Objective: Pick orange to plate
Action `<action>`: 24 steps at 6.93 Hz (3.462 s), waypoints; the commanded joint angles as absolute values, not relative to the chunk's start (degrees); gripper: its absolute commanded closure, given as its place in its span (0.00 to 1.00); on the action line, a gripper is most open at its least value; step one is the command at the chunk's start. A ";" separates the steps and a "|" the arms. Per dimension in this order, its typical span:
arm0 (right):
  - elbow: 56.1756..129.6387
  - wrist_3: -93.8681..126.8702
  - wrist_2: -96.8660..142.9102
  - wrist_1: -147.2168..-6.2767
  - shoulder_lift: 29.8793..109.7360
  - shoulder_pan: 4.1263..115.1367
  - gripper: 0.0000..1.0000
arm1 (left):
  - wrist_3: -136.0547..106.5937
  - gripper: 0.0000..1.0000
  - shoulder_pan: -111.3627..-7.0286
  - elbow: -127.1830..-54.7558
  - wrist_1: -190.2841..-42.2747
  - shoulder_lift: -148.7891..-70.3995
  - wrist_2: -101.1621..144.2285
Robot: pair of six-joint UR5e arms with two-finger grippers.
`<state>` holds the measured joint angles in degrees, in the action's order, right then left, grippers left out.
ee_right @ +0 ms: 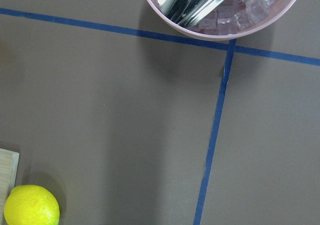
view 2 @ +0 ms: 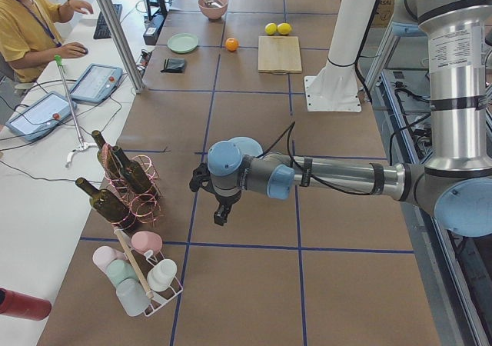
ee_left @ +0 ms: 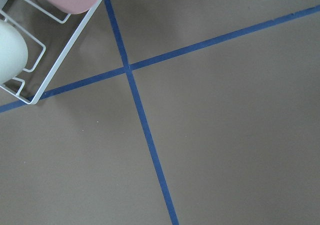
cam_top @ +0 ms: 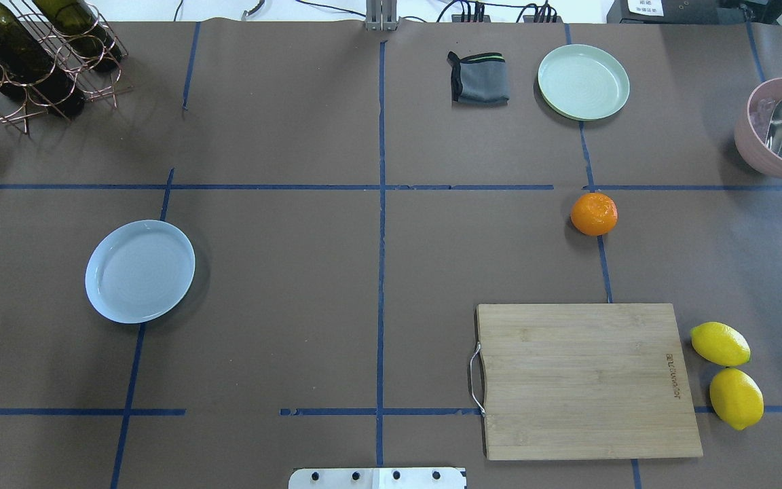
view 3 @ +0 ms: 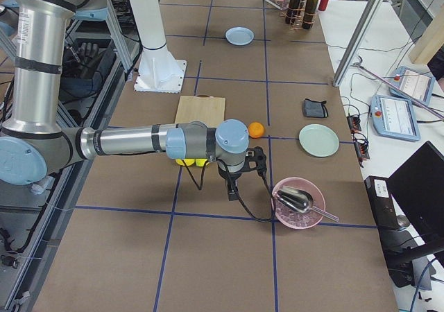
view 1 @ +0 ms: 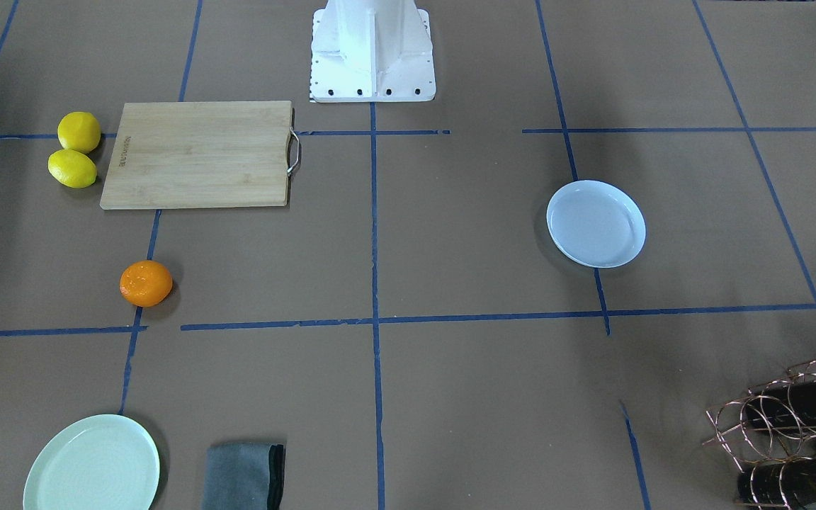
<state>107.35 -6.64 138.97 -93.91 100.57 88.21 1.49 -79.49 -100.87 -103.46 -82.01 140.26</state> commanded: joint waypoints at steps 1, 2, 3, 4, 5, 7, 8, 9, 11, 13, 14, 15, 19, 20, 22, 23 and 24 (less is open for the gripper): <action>107.23 -6.42 139.04 -93.78 100.63 88.15 0.00 | -22.44 0.00 -68.26 -99.15 -117.63 -83.92 139.24; 107.23 -6.42 139.13 -93.61 100.72 88.15 0.00 | -35.99 0.04 -65.68 -98.97 -119.51 -86.02 138.52; 107.23 -6.42 139.13 -93.52 100.72 88.15 0.00 | -39.17 0.07 -61.83 -99.40 -119.62 -86.57 137.30; 107.23 -6.42 139.04 -93.52 100.64 88.15 0.00 | -45.12 0.08 -57.78 -99.75 -119.62 -86.92 131.98; 107.14 -6.42 139.13 -93.43 100.63 88.15 0.00 | -48.13 0.08 -52.96 -99.67 -119.71 -87.79 128.97; 107.05 -6.42 139.04 -93.34 100.46 88.15 0.00 | -48.16 0.20 -50.80 -97.30 -119.88 -88.85 127.00; 107.14 -6.42 139.04 -93.34 100.46 88.15 0.00 | -48.34 0.26 -50.71 -96.42 -119.88 -89.73 127.00; 107.23 -6.42 139.04 -93.34 100.46 88.15 0.00 | -48.43 0.28 -50.63 -95.98 -119.80 -91.04 127.09; 107.31 -6.42 139.04 -93.25 100.46 88.15 0.00 | -48.60 0.31 -49.57 -92.83 -119.80 -94.64 127.35; 107.49 -6.50 139.04 -93.25 100.46 88.15 0.00 | -48.60 0.42 -49.40 -92.46 -119.79 -94.75 127.35; 107.49 -6.50 139.04 -93.25 100.46 88.15 0.00 | -48.60 0.54 -49.05 -92.46 -119.79 -94.75 127.44; 107.49 -6.50 139.04 -93.25 100.37 88.15 0.00 | -48.43 0.91 -48.87 -92.37 -119.79 -94.75 127.53; 108.19 -6.24 140.52 -93.34 100.37 88.15 0.00 | -55.57 1.00 -47.99 -98.42 -119.71 -96.92 133.72; 108.63 -6.24 141.93 -93.25 100.28 88.15 0.00 | -65.21 1.00 -47.64 -96.61 -119.45 -105.56 133.77; 109.25 -5.72 142.03 -93.25 100.37 87.89 0.00 | -79.21 1.00 -39.78 -92.14 -119.53 -117.02 132.55; 109.42 -5.54 142.12 -92.82 100.46 87.80 0.00 | -83.98 1.00 -37.29 -88.37 -119.62 -122.64 129.32; 109.51 -5.54 142.29 -91.59 100.55 86.32 0.00 | -86.46 1.00 -33.09 -85.72 -119.62 -126.26 124.50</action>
<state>109.35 -5.64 142.10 -92.66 100.45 87.51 -81.99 -37.70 -89.27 -119.58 -120.86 129.30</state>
